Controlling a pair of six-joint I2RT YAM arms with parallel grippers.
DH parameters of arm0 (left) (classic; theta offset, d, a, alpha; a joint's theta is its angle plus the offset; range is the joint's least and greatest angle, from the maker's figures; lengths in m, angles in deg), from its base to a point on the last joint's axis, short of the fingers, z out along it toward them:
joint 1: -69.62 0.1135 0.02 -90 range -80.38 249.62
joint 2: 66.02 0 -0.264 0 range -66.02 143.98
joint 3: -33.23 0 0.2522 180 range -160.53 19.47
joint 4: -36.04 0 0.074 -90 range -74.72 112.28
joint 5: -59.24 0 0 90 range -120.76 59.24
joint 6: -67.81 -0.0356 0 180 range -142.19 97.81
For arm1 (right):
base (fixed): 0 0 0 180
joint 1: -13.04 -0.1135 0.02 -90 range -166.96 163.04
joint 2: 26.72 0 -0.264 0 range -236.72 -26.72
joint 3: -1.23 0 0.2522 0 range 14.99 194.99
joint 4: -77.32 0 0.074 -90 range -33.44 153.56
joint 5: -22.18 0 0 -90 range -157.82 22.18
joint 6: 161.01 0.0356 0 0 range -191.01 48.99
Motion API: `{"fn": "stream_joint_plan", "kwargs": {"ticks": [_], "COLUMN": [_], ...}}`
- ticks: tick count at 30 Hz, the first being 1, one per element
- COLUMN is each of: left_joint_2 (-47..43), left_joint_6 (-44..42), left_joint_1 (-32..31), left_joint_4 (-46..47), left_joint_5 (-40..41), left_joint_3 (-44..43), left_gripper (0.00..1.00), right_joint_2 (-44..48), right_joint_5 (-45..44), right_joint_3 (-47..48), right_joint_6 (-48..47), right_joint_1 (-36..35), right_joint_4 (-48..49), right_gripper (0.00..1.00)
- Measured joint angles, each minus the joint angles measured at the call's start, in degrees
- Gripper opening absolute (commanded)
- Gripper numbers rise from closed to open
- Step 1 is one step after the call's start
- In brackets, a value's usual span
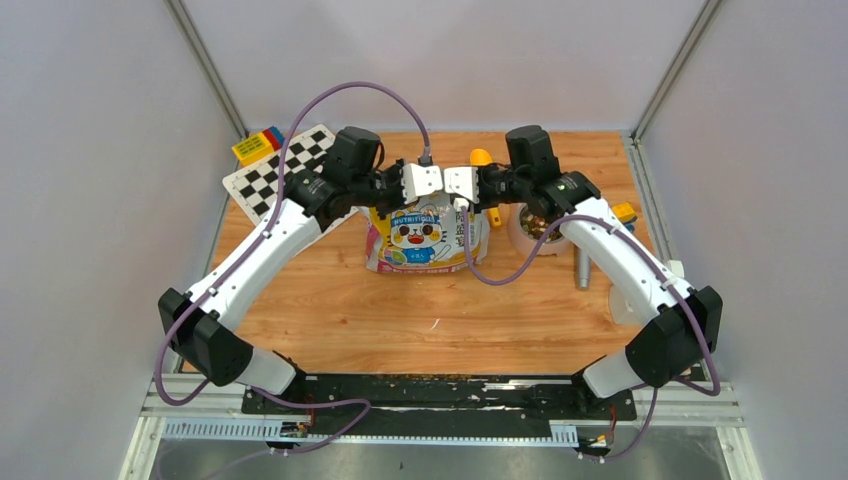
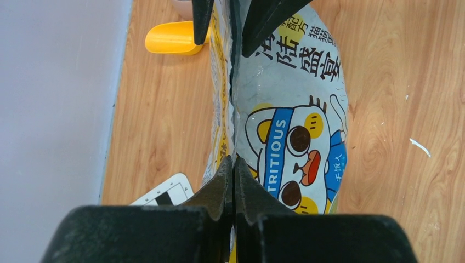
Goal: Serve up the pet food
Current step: Close the pet food bag at the center of the board.
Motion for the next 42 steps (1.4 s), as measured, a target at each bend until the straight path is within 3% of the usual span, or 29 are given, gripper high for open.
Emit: {"fn": "stream_joint_plan", "kwargs": {"ticks": [10,20,27,31,34,42], "left_joint_2": [-0.4,-0.4,-0.4,-0.4,-0.4,-0.4], "left_joint_6": [0.6,2.0,2.3,2.4,2.4,2.5], "left_joint_1": [0.0,0.1,0.1,0.1,0.1,0.1], "left_joint_4": [0.2,0.2,0.2,0.2,0.2,0.2], "left_joint_5": [-0.6,-0.8,-0.8,-0.8,-0.8,-0.3], "left_joint_3": [0.7,0.7,0.7,0.7,0.7,0.7], "left_gripper": [0.00,0.00,0.00,0.00,0.00,0.00], "right_joint_2": [4.4,7.6,8.2,8.3,8.5,8.7], "right_joint_5": [-3.4,-12.3,-14.8,-15.7,-17.2,-21.9], "right_joint_3": [-8.6,-17.0,-19.4,-19.8,-20.4,-21.6], "right_joint_6": [0.7,0.1,-1.5,-2.4,-3.0,-3.0], "right_joint_1": [-1.9,-5.0,-6.1,-6.8,-7.5,-9.0], "right_joint_4": [8.9,21.9,24.7,25.0,25.5,27.4], "right_gripper": [0.30,0.30,0.28,0.21,0.00,0.00]}}
